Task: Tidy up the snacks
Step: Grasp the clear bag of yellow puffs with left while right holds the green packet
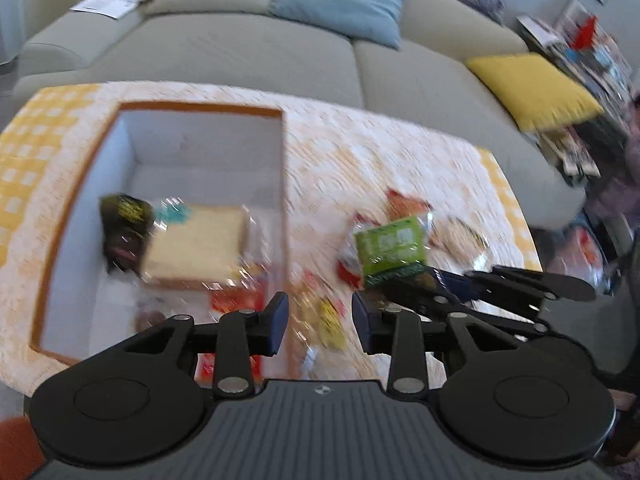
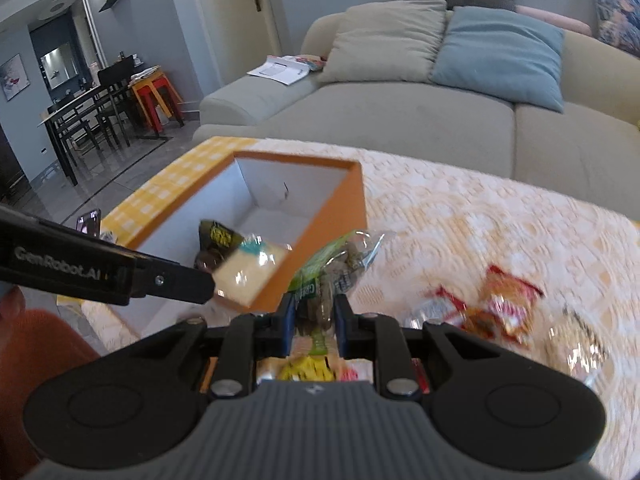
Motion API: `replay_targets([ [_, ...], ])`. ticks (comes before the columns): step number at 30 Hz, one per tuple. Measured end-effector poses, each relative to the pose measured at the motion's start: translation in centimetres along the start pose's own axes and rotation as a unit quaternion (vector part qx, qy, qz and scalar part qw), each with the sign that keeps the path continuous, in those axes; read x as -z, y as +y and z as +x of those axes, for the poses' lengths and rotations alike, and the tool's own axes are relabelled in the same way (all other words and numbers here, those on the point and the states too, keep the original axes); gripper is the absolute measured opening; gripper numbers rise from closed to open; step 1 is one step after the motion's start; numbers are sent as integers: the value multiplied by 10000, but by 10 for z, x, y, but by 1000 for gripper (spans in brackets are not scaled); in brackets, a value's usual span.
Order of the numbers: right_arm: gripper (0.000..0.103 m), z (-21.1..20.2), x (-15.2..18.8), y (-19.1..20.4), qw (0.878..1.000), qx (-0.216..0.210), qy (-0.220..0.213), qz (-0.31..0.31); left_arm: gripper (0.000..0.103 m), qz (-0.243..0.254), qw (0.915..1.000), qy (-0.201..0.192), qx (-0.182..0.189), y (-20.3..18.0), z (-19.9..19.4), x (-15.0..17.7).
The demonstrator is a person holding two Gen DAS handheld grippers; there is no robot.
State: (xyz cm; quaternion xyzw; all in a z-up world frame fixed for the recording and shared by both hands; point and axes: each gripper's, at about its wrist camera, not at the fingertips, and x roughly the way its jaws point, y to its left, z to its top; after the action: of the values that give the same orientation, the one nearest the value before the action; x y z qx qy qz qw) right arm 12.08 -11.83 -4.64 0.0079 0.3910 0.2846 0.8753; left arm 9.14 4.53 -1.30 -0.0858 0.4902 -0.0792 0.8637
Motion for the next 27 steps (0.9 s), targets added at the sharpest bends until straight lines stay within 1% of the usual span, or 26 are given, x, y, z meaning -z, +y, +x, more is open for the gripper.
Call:
replay_targets([
  [2, 18, -3, 14, -6, 9999, 51, 59, 113, 41, -50, 9999, 113, 2, -9, 1, 11],
  [4, 18, -6, 27, -12, 9997, 97, 108, 216, 41, -236, 9997, 78, -2, -16, -1, 24],
  [5, 18, -7, 33, -16, 9995, 73, 123, 285, 42, -395, 9992, 40, -20, -17, -2, 29],
  [6, 18, -8, 36, -19, 9993, 27, 143, 349, 46, -506, 9987, 40, -17, -18, -1, 35],
  [7, 18, -9, 40, -22, 9990, -25, 163, 412, 48, -614, 9981, 30, -16, -21, 1, 42],
  [9, 18, -8, 46, -24, 9987, -79, 178, 473, 57, -795, 9967, 44, -171, -21, 10, 52],
  [12, 18, -3, 53, -28, 9984, -236, 158, 489, 57, -1048, 9933, 27, -482, -13, 28, 61],
  [15, 18, 6, 58, -31, 9980, -231, 240, 546, 57, -1286, 9893, -62, -692, -4, 47, 70],
  [16, 18, 8, 60, -33, 9978, -201, 273, 572, 57, -1318, 9886, -77, -725, -3, 51, 73],
  [19, 18, 13, 62, -36, 9974, -201, 364, 596, 58, -1311, 9886, -309, -673, -2, 63, 80],
  [22, 18, 17, 65, -40, 9967, -217, 443, 643, 56, -1293, 9896, -301, -554, -5, 72, 80],
  [27, 18, 23, 70, -48, 9956, -175, 528, 755, 58, -1328, 9885, -348, -632, -5, 79, 78],
])
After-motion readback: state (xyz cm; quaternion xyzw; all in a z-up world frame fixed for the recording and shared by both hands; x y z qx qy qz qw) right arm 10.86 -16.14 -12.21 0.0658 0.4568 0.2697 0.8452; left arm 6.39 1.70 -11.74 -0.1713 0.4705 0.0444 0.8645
